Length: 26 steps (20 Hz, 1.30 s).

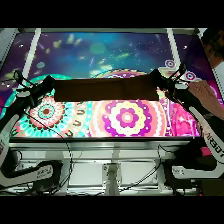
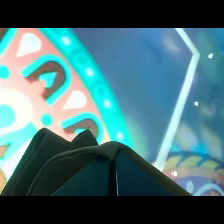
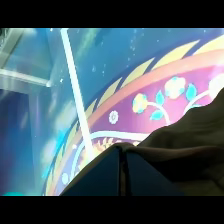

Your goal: Fold the clothes and pants, and hang the long-sleeved shirts on hangers.

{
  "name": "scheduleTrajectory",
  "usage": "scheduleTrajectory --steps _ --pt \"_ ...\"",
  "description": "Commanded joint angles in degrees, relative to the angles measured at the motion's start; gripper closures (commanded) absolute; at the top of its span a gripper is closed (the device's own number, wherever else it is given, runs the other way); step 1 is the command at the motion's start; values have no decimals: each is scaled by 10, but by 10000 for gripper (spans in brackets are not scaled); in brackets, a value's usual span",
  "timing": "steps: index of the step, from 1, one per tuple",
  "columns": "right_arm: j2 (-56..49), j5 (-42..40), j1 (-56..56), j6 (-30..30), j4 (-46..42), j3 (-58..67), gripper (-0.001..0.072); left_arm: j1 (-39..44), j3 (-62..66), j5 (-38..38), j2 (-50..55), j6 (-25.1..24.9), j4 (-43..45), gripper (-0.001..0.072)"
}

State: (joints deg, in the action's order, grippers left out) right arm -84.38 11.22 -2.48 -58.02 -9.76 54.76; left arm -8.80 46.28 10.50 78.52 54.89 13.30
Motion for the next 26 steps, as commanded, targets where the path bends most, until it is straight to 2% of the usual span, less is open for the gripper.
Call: scheduleTrajectory --steps 1,8,10,11,12,13,18,20,21,23,24,26 --pt "-23 -1 -1 0 1 9 696 10 4 -16 32 6 -1 689" --pt "-25 -14 -1 0 6 10 696 17 36 -22 55 6 -1 688" --pt "-25 -14 -1 0 6 10 668 18 38 -22 57 5 -1 637" --pt "-25 -14 -1 0 6 10 513 18 38 -22 57 5 -1 473" --pt "-24 -14 -1 2 5 10 313 18 38 -22 57 -1 3 289" --pt "-24 -14 -1 7 3 10 244 18 38 -22 57 -3 9 224" --pt "-18 14 5 7 -44 10 243 9 38 -19 47 -3 17 213" --pt "-9 27 12 7 -77 10 244 -5 38 -11 32 -34 19 211" --pt "-2 39 19 7 -96 9 243 -17 39 15 22 -65 41 210" --pt "8 73 35 7 -137 10 243 -48 47 113 9 -71 123 210" --pt "12 91 43 7 -155 9 244 -66 57 177 9 -58 157 210" --pt "18 125 61 7 -179 9 244 -104 85 281 16 50 237 210"
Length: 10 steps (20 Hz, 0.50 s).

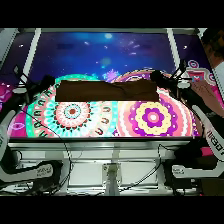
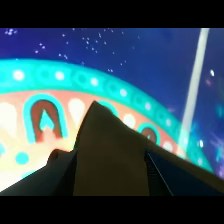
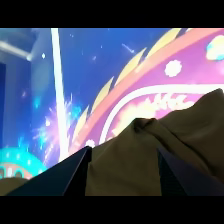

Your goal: Fold the clothes and pants, and hang the long-sleeved shirts on hangers.

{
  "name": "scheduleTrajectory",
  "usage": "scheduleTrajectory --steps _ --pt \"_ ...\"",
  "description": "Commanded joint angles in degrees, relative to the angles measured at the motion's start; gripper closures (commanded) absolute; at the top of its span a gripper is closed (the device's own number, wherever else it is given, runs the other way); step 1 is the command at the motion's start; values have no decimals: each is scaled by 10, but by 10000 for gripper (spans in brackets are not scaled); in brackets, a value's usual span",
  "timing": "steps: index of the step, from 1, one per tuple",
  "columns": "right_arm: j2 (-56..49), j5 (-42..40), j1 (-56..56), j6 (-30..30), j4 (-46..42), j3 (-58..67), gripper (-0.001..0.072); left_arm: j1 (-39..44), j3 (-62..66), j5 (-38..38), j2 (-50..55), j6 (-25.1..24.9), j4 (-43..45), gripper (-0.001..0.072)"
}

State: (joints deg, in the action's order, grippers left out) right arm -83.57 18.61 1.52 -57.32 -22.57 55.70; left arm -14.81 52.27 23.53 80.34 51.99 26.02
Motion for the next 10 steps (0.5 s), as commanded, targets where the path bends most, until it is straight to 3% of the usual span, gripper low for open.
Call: scheduleTrajectory --steps 1,3,4,10 --pt "11 66 27 0 -54 0 243 -60 43 191 3 121 160 186" --pt "11 87 33 0 -59 0 244 -86 81 266 14 180 247 104" --pt "11 89 32 0 -63 0 244 -95 100 301 23 190 271 102" --pt "11 94 32 0 -63 0 244 -89 192 452 126 181 279 54"
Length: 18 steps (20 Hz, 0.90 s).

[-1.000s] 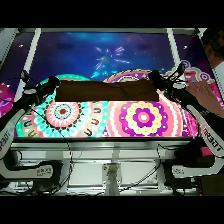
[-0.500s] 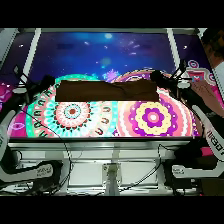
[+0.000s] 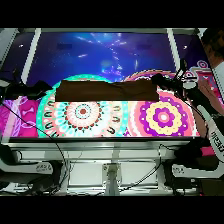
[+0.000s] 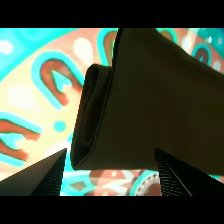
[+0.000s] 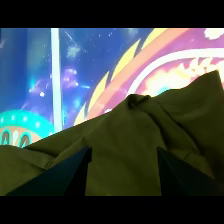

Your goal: Fold the clothes and pants, and hang the long-sleeved shirts on hangers.

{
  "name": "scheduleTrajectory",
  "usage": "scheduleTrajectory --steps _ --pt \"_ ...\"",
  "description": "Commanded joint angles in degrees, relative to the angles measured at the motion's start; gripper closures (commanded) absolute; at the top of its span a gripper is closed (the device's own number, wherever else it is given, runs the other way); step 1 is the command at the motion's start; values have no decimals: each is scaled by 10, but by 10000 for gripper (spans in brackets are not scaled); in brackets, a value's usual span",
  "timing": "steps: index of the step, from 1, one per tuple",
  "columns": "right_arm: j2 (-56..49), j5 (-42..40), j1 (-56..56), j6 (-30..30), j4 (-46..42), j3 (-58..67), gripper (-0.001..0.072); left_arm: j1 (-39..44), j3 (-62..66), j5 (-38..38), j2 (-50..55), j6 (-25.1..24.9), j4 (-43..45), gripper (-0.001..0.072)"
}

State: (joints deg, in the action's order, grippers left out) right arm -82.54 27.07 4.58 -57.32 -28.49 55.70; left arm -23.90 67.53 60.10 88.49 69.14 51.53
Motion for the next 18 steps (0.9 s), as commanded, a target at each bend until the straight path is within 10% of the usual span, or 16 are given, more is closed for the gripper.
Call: scheduleTrajectory --steps 1,16,18 --pt "0 13 1 0 -4 0 244 5 49 85 63 9 16 34" --pt "0 31 1 0 -3 0 245 29 64 34 168 -40 -88 8" --pt "0 42 1 0 -3 0 245 46 64 -3 168 -40 -88 98"
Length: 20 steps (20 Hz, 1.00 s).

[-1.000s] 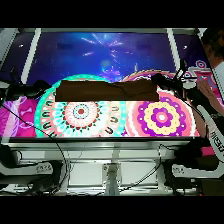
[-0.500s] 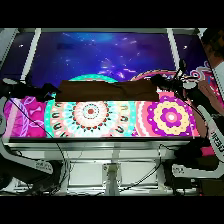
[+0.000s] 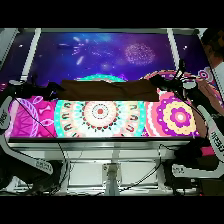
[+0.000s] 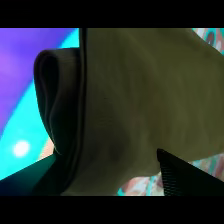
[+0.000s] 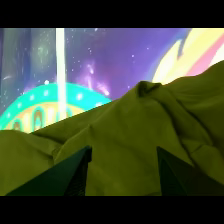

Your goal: Fold the clothes and pants, and hang the long-sleeved shirts on hangers.

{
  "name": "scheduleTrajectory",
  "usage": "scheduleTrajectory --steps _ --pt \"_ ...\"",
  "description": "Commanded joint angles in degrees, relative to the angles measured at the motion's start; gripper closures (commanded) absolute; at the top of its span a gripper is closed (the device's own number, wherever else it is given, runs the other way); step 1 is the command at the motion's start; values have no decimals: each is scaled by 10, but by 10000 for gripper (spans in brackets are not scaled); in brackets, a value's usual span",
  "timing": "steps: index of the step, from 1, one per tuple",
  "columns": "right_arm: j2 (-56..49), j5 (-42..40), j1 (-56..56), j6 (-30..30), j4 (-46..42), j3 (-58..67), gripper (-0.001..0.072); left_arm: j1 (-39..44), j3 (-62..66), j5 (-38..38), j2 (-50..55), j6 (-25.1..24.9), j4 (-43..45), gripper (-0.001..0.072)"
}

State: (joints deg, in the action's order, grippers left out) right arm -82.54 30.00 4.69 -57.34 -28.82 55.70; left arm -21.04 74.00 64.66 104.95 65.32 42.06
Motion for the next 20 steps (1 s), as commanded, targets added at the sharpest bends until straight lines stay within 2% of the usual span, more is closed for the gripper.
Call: scheduleTrajectory --steps 1,5,8,11,12,14,17,20 --pt "0 18 0 0 1 0 245 26 0 -69 4 -2 7 209" --pt "0 44 0 0 1 0 245 56 0 -132 2 -2 7 686" --pt "0 84 -1 0 3 1 248 60 5 -125 -15 -2 7 688" --pt "0 127 -9 0 7 23 301 60 22 -83 -61 -20 8 689" --pt "0 128 -17 0 8 37 406 60 28 -62 -80 -26 8 689" --pt "0 114 -47 0 19 62 688 60 32 -18 -125 -28 7 689" --pt "-1 24 -129 -4 25 89 697 61 32 28 -189 -27 7 689" --pt "-18 -67 -229 -42 16 112 698 61 32 71 -239 -27 7 688"
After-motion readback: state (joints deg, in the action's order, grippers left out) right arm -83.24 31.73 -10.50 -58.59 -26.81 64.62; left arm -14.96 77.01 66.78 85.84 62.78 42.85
